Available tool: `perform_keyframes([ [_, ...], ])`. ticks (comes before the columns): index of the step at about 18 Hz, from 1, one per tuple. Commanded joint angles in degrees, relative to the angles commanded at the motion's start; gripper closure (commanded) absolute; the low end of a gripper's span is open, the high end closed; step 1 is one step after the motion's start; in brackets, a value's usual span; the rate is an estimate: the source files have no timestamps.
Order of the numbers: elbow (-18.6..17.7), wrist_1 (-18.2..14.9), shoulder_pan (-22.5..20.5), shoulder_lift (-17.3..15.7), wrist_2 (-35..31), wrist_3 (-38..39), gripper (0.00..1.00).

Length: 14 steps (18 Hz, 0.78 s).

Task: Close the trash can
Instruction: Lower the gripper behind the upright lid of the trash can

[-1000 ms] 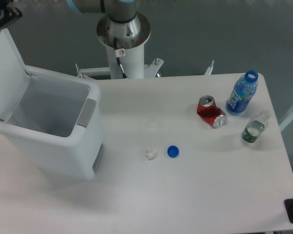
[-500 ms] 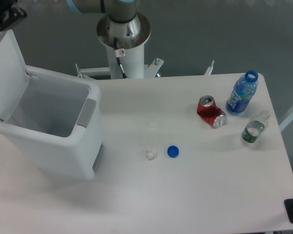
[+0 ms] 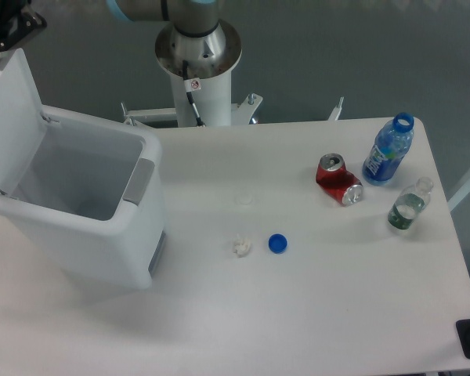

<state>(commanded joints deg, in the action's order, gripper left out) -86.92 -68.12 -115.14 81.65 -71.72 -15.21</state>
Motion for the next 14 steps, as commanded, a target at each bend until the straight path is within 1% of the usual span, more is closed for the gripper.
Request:
perform_keyframes([
  [14, -0.1, -0.1, -1.8, -0.2, -0.3, 0.0, 0.98],
])
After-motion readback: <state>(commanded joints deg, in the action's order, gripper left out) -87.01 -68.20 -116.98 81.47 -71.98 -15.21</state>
